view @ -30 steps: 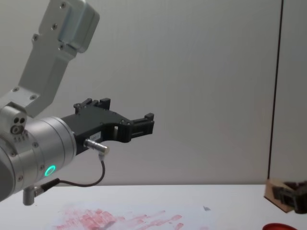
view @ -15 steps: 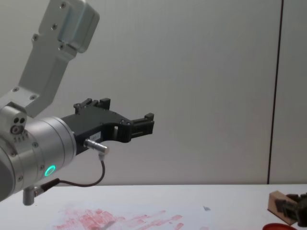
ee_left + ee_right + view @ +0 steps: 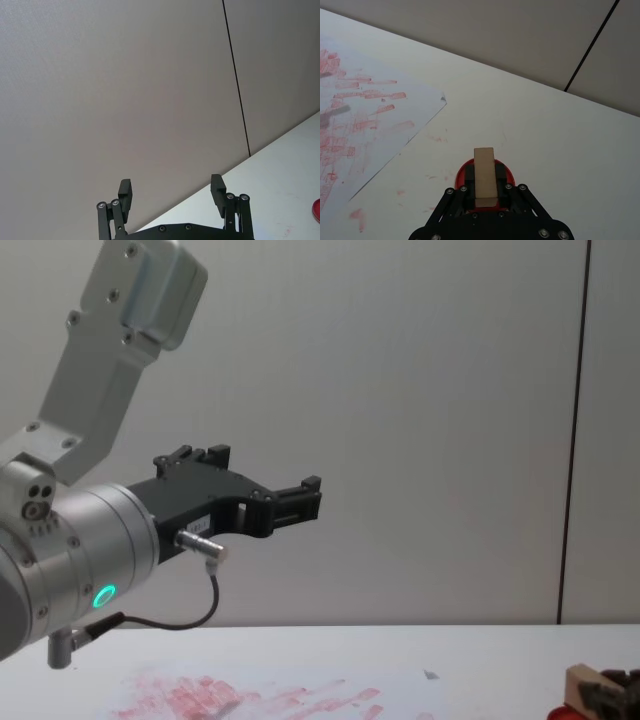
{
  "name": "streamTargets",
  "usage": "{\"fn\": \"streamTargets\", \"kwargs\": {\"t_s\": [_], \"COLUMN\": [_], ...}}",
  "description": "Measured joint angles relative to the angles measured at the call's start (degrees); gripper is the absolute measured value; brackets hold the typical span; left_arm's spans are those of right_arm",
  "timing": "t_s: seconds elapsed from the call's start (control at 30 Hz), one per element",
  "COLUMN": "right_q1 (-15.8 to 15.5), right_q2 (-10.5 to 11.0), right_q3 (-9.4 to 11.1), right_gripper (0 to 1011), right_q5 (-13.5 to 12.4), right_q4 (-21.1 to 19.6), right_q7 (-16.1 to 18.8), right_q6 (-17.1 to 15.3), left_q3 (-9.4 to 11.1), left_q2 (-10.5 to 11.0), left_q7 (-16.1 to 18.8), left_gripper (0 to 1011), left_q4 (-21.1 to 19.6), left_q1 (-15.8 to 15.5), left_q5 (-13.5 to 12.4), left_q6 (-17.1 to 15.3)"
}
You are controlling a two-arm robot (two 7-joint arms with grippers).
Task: Use the one hand to pick up the stamp and affix it onto the A4 paper.
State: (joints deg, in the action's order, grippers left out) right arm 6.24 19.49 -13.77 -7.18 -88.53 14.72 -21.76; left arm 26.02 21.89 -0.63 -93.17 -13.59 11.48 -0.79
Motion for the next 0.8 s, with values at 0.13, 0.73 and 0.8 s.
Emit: {"fn": "streamTargets", "kwargs": {"t_s": [0.13,0.73,0.8], "right_q1": [0.02,0.08,0.08], "right_q2": [-0.02,-0.08,-0.08], "right_q3": [-0.07,-0.19,-0.2], "right_gripper": [313,874,911], "right_q5": [0.33,0.97,1.01], "right_q4": [0.25,0.75,0.78], "right_q7": [-0.03,-0.14,-0.15], "right_q6": [-0.02,-0.03,-0.03], "left_q3": [0.0,0.0,0.0], "left_q2": [0.0,0.0,0.0], "left_q7": [0.0,0.0,0.0], "left_gripper": [1001,1001,1001], "left_q4": [0.0,0.0,0.0], "left_q1": [0.0,0.0,0.0], "left_q5": [0.0,0.0,0.0], "left_q6": [0.0,0.0,0.0]}}
